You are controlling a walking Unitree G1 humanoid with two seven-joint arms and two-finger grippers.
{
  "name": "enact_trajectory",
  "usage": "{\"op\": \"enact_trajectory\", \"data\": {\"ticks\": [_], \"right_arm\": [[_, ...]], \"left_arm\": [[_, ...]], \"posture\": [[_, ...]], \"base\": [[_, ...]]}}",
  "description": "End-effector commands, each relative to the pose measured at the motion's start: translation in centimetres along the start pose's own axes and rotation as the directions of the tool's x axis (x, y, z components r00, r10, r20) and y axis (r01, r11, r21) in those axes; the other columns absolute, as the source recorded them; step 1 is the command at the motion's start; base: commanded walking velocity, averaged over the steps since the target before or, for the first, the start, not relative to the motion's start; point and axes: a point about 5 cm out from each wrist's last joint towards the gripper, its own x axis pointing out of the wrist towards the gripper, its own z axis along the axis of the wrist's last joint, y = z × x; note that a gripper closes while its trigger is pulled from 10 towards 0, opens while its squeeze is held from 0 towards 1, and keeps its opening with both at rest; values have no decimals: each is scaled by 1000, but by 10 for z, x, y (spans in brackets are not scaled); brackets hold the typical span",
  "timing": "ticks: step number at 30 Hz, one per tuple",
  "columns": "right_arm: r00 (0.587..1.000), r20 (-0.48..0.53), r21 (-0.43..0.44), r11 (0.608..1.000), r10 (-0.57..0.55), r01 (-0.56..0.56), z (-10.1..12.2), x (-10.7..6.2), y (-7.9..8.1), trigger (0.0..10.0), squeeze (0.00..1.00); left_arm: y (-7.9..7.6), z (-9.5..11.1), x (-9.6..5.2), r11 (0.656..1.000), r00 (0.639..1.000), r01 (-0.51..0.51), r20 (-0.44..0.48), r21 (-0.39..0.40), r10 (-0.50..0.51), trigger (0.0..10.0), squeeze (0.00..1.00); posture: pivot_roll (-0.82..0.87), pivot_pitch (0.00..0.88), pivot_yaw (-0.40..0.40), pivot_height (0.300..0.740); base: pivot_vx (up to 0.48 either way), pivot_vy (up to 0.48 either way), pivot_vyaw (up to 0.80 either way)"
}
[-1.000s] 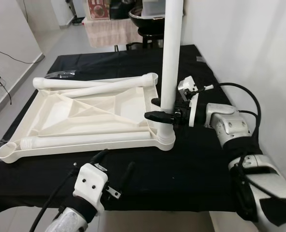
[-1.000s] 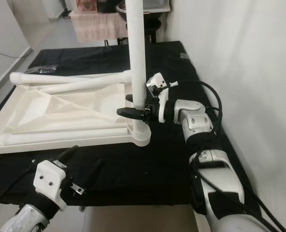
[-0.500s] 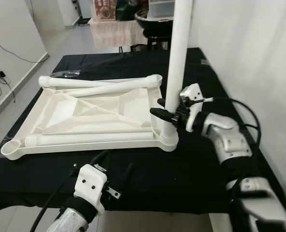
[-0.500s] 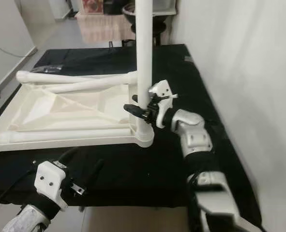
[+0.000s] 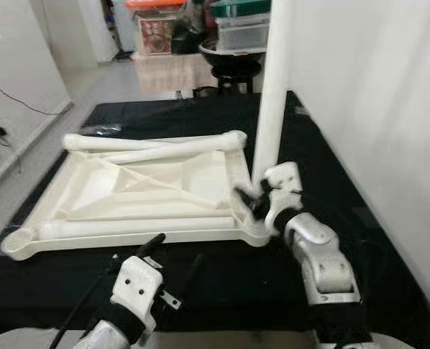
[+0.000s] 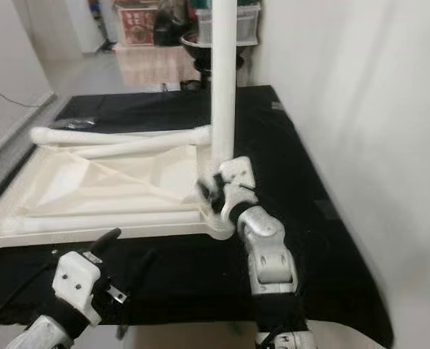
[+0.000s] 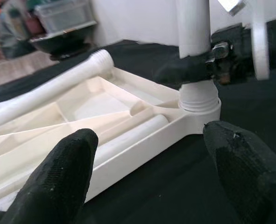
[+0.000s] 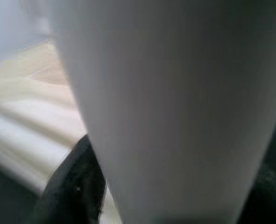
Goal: Building children table
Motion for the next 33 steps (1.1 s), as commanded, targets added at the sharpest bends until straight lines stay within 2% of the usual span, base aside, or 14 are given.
{"op": "enact_trajectory", "data": {"ticks": [1, 2, 3, 4, 9, 13, 14, 23, 25, 26, 30, 31, 32, 33], "right_arm": [[952, 116, -39, 959, 283, -281, 28, 13, 13, 10000, 890], [952, 116, -39, 959, 283, -281, 28, 13, 13, 10000, 890], [942, 117, -75, 949, 315, -308, 34, 12, 13, 10000, 43], [923, 104, -91, 928, 371, -362, 39, 11, 10, 10000, 0], [836, 45, -136, 833, 546, -537, 51, 17, -5, 10000, 0], [819, 41, -99, 818, 572, -566, 55, 24, -14, 10000, 0], [821, 43, -76, 821, 570, -566, 56, 27, -17, 0, 0], [848, 45, -60, 849, 528, -525, 52, 27, -27, 0, 0], [867, 39, -84, 866, 497, -493, 48, 22, -31, 0, 0], [902, 20, -76, 900, 432, -430, 41, 20, -33, 0, 0], [923, 7, -70, 921, 384, -383, 37, 19, -35, 0, 0], [999, 24, -38, 998, 48, -47, 27, 24, -36, 0, 0], [991, -49, -31, 992, -123, 121, -4, 17, -6, 0, 0], [991, -49, -31, 992, -123, 121, -4, 17, -6, 0, 0]], "left_arm": [[1, -4, 0, 1000, 1000, 7, -12, 11, -7, 10000, 0], [1, -4, 0, 1000, 1000, 7, -12, 11, -7, 10000, 0], [0, -4, 1, 1000, 1000, 14, -10, 6, -14, 10000, 0], [0, -4, 1, 1000, 1000, 20, -10, 0, -20, 10000, 0], [-1, -5, 2, 1000, 1000, 23, -4, -2, -23, 10000, 0], [-2, -6, 2, 1000, 1000, 22, 1, -2, -22, 10000, 0], [-2, -5, 2, 1000, 1000, 22, 6, -7, -22, 10000, 0], [-3, -1, 1, 999, 999, 31, 23, -32, -30, 10000, 0], [-3, 0, 1, 999, 999, 31, 27, -32, -30, 10000, 0], [-3, 0, 1, 999, 999, 31, 29, -32, -30, 10000, 0], [-3, 1, 1, 999, 999, 31, 31, -32, -30, 10000, 0], [-1, 2, 1, 999, 999, 29, 33, -28, -28, 10000, 0], [1, 3, 2, 1000, 999, 22, 37, -16, -22, 10000, 0], [1, 3, 2, 1000, 999, 22, 37, -16, -22, 10000, 0]], "posture": [[-66, 60, 54, 740], [-66, 60, 54, 740], [-66, 60, 54, 740], [-64, 58, 54, 740], [-51, 54, 54, 740], [-51, 54, 54, 740], [-44, 59, 47, 740], [-43, 75, 44, 740], [-50, 87, 43, 740], [-58, 96, 38, 740], [-58, 96, 38, 740], [-62, 112, 29, 740], [-66, 125, 52, 740], [-66, 125, 52, 740]], "base": [[0, 0, 0], [0, 0, 0], [0, 0, 0], [0, 0, 0], [0, 0, 0], [0, 0, 0], [0, 0, 0], [0, 0, 0], [0, 0, 0], [0, 0, 0], [0, 0, 0], [0, 0, 0], [0, 0, 0], [0, 0, 0]]}}
